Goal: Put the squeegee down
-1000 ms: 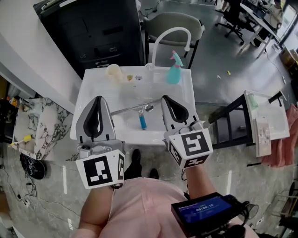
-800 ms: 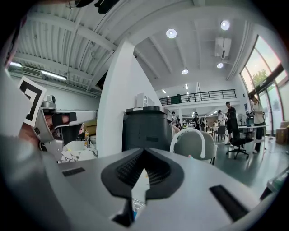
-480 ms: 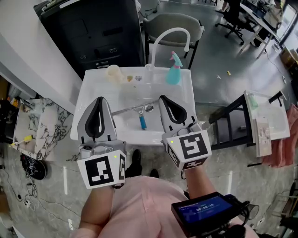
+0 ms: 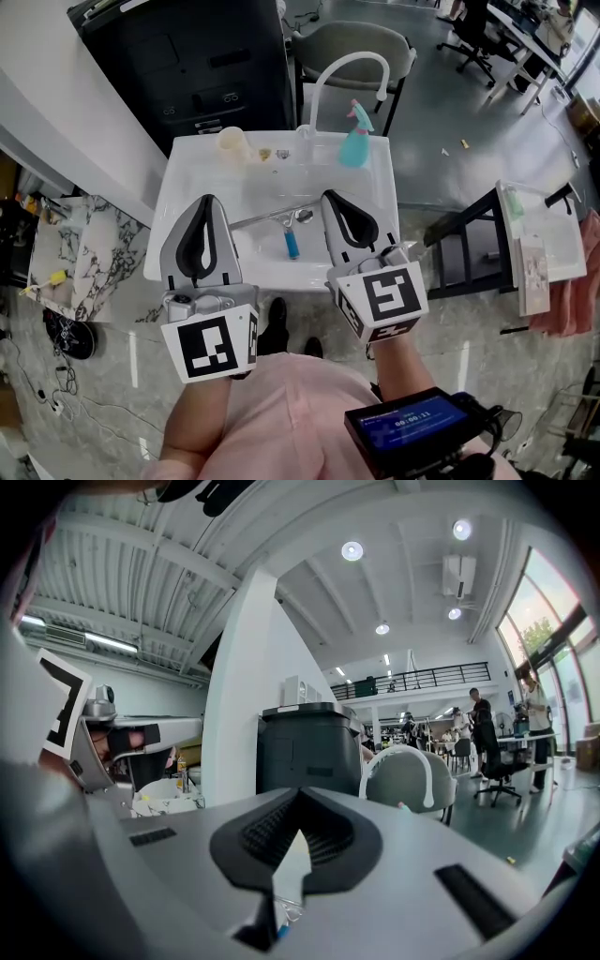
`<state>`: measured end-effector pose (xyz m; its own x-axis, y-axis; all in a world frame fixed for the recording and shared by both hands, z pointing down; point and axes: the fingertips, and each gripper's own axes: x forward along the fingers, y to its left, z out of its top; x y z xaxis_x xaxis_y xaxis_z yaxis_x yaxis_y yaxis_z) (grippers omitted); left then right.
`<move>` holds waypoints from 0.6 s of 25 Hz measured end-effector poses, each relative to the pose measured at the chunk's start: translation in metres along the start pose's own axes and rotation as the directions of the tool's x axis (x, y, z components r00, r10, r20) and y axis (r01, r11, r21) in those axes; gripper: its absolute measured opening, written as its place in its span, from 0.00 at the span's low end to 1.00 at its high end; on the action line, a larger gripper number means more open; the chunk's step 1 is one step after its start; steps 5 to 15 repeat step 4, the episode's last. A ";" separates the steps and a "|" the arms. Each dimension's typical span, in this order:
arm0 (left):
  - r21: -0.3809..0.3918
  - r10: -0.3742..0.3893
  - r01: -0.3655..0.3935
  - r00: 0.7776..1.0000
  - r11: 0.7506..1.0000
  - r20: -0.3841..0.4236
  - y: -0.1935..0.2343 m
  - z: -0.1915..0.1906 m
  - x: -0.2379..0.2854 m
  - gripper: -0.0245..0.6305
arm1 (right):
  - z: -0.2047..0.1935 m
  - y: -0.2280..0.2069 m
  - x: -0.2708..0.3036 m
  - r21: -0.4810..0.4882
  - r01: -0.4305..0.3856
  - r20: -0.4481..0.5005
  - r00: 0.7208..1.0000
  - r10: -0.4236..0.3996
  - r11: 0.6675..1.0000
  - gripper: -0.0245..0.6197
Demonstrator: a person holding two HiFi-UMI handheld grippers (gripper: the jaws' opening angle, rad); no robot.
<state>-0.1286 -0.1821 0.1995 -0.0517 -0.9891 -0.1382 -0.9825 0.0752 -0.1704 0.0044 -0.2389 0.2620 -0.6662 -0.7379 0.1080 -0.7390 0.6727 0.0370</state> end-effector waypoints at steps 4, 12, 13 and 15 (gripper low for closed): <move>-0.006 -0.003 0.003 1.000 1.000 -0.006 0.002 -0.005 0.003 0.05 | -0.003 0.001 0.005 0.004 -0.001 -0.001 1.000 0.001 1.000 0.04; -0.006 -0.003 0.003 1.000 1.000 -0.006 0.002 -0.005 0.003 0.05 | -0.003 0.001 0.005 0.004 -0.001 -0.001 1.000 0.001 1.000 0.04; -0.006 -0.003 0.003 1.000 1.000 -0.006 0.002 -0.005 0.003 0.05 | -0.003 0.001 0.005 0.004 -0.001 -0.001 1.000 0.001 1.000 0.04; -0.006 -0.003 0.003 1.000 1.000 -0.006 0.002 -0.005 0.003 0.05 | -0.003 0.001 0.005 0.004 -0.001 -0.001 1.000 0.001 1.000 0.04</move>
